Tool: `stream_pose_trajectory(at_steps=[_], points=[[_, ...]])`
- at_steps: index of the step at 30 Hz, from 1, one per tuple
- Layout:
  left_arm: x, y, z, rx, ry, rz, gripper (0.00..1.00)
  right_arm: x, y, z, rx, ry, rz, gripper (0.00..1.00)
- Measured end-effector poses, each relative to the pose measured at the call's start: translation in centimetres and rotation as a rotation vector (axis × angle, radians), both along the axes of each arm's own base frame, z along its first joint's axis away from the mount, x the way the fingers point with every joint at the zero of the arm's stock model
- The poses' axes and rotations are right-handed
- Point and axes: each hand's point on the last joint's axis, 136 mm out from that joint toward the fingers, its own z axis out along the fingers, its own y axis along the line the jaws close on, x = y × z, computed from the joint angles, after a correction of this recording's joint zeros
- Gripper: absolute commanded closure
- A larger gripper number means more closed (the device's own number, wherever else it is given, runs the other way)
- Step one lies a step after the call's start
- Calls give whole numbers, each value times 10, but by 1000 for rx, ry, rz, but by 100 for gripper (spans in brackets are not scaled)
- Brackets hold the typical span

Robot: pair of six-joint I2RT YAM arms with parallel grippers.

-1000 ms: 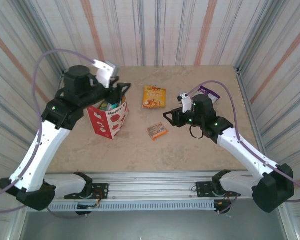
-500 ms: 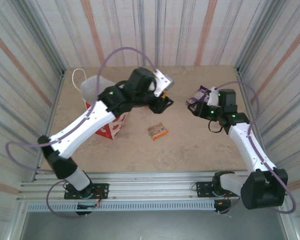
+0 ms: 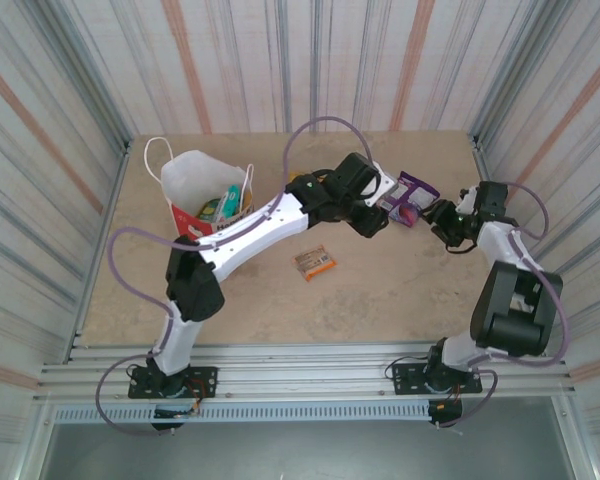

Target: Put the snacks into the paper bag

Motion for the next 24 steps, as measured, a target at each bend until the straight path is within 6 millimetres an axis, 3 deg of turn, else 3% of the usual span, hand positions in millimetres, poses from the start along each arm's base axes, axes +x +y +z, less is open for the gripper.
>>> stream_pose_trajectory(at_steps=[6, 13, 24], points=[[20, -20, -30, -13, 37, 17, 38, 33, -20, -21, 23, 40, -48, 30], [34, -24, -59, -29, 111, 48, 39, 70, -31, -41, 35, 53, -47, 30], [48, -28, -66, -89, 174, 74, 39, 103, -30, -67, 71, 75, -35, 36]])
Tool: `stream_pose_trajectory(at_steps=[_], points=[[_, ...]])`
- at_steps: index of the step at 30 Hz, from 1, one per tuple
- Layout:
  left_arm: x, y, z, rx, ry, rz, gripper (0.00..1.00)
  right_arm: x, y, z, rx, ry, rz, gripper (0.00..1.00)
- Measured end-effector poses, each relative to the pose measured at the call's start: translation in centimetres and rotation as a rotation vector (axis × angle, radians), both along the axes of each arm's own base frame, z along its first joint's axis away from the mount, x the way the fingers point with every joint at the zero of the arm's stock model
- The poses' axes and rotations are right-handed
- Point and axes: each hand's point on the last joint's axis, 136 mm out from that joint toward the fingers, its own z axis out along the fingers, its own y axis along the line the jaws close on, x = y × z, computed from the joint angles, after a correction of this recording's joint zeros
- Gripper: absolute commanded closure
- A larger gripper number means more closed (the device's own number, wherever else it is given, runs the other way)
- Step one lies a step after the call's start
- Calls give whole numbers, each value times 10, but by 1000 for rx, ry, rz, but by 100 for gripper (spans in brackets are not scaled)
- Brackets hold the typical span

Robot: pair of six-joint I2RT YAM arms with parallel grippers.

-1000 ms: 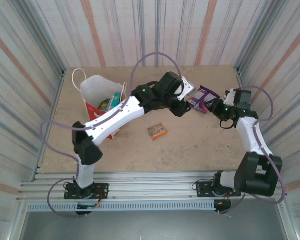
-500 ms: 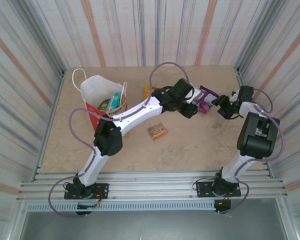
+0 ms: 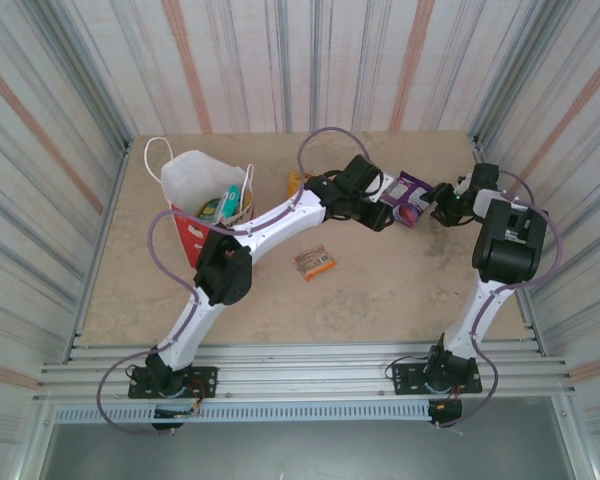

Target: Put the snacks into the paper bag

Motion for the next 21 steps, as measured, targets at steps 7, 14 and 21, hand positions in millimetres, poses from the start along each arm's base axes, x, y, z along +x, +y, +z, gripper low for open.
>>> stream_pose_trajectory(at_steps=[7, 14, 21], points=[[6, 2, 2, -19, 13, 11, 40, 15, 13, -3, 2, -9, 29, 51], [10, 4, 4, -28, 20, 14, 42, 19, 15, -4, 2, -20, 25, 89], [13, 8, 5, -28, 20, 21, 42, 1, 22, 4, -9, -38, 41, 100]])
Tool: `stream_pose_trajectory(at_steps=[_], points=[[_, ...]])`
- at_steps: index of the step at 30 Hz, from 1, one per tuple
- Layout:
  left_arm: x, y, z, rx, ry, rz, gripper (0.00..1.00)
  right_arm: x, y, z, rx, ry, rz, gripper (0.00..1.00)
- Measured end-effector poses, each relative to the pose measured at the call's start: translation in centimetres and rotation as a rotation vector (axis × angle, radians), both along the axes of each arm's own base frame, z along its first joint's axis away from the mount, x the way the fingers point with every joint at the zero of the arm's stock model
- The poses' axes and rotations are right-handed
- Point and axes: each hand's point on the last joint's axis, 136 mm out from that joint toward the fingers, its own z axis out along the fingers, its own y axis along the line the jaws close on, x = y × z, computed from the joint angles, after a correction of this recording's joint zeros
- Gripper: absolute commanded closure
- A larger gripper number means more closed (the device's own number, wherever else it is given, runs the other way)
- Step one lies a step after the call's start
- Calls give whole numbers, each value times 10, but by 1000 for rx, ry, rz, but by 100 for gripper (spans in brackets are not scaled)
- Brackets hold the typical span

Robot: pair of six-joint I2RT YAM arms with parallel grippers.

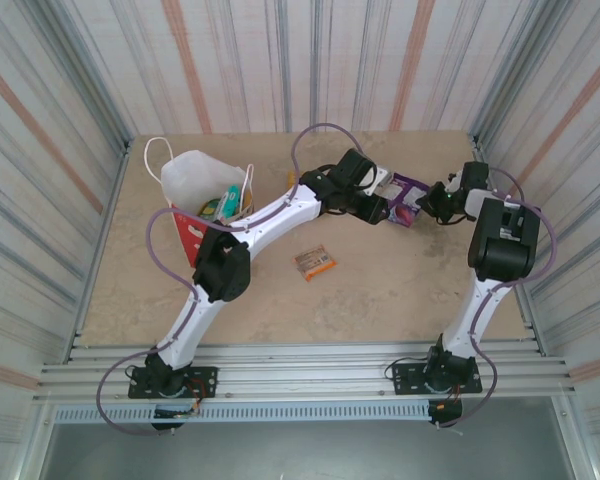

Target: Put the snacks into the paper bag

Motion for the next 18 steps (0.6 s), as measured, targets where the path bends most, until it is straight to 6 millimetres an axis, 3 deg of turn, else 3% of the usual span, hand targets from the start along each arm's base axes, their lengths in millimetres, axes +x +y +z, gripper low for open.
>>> stream_pose_trajectory(at_steps=[9, 18], points=[[-14, 13, 33, -19, -17, -4, 42, -39, 16, 54, -55, -88, 63, 100], [-57, 22, 99, -89, -83, -62, 41, -98, 53, 121, -141, -263, 231, 100]])
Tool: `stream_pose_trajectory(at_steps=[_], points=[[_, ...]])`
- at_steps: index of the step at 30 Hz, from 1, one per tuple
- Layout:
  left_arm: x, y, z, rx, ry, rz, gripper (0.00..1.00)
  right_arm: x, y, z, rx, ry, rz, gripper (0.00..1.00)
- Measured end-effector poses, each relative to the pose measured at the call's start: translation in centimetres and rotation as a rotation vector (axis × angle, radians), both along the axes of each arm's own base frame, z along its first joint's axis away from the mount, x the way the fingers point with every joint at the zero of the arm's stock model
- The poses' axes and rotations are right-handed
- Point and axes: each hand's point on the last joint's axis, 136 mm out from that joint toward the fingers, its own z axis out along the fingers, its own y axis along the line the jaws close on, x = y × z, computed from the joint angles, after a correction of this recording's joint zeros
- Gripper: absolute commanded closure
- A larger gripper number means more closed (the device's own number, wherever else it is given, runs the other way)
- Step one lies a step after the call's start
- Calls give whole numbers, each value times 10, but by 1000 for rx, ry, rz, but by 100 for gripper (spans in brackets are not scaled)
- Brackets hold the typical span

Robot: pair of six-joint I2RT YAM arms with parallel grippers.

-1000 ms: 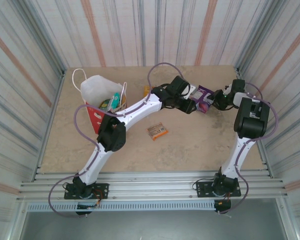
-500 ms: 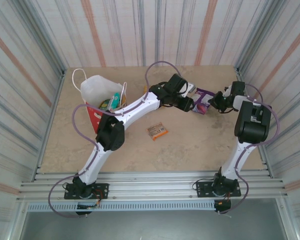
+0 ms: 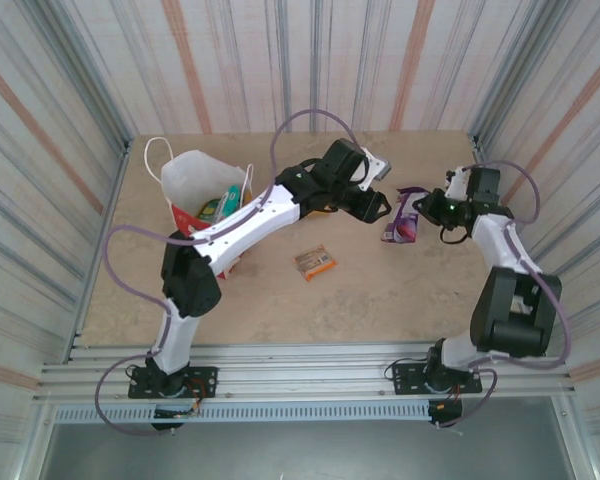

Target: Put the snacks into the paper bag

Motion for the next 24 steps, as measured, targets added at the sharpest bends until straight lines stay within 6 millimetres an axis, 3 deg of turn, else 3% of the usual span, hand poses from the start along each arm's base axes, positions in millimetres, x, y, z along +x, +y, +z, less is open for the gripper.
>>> stream_pose_trajectory(at_steps=[5, 11, 16, 24], points=[[-28, 13, 39, -41, -69, -79, 40, -34, 23, 48, -66, -165, 129, 100], [-59, 44, 75, -22, -202, -202, 37, -73, 61, 95, -140, -376, 341, 100], [-96, 76, 91, 23, -306, -363, 35, -103, 100, 108, -168, -462, 577, 100], [-137, 136, 88, 136, -435, -492, 28, -146, 152, 108, -190, -536, 909, 100]])
